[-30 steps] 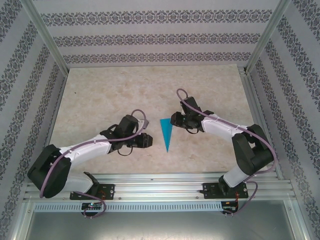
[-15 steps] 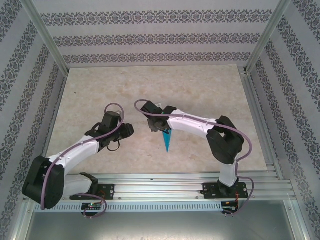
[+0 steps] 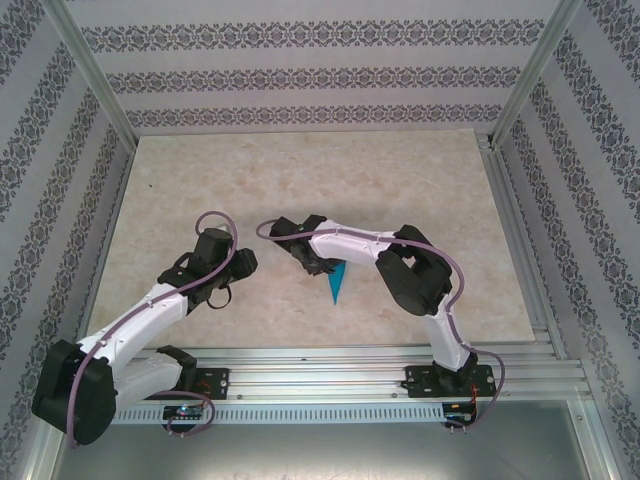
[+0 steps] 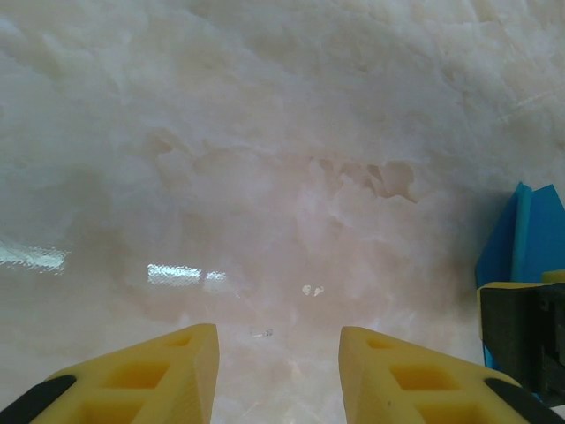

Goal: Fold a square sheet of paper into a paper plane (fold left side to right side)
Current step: Move the paper plane to the top-center of the table.

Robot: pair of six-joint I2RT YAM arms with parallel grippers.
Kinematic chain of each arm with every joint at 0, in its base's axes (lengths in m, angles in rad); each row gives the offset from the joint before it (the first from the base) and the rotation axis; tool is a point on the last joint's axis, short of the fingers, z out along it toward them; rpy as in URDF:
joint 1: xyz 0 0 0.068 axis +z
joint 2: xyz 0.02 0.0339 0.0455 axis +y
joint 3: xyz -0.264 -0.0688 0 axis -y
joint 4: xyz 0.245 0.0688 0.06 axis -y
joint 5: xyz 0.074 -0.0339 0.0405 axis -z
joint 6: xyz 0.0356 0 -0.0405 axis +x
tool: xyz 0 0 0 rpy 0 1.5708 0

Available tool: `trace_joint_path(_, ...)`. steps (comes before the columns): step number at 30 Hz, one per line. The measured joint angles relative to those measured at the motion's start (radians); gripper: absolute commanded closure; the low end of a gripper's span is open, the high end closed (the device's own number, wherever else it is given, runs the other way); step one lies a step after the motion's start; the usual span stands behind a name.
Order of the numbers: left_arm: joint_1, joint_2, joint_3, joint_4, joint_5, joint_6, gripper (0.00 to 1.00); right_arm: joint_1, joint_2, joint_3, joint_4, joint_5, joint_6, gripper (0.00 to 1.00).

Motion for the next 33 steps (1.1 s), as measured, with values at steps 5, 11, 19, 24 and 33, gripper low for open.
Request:
trace_joint_path(5,0.0,0.0,0.0,-0.005,0.0,0.001,0.57,0.0,-0.008,-0.037,-0.001,0.011,0.0,0.57)
trace_joint_path(11,0.0,0.002,0.0,-0.008,0.0,0.003,0.56,0.0,-0.076,-0.121,0.009,0.006,0.008,0.69)
trace_joint_path(19,0.0,0.019,0.0,-0.013,0.0,0.004,0.56,-0.023,-0.202,-0.253,0.096,-0.069,0.029,0.88)
trace_joint_path(24,0.0,0.024,0.0,-0.015,0.0,0.011,0.55,-0.072,-0.259,-0.328,0.172,-0.159,0.04,0.99)
trace_joint_path(33,0.0,0.035,0.0,-0.028,-0.005,0.021,0.55,-0.169,-0.404,-0.429,0.271,-0.288,0.007,0.99)
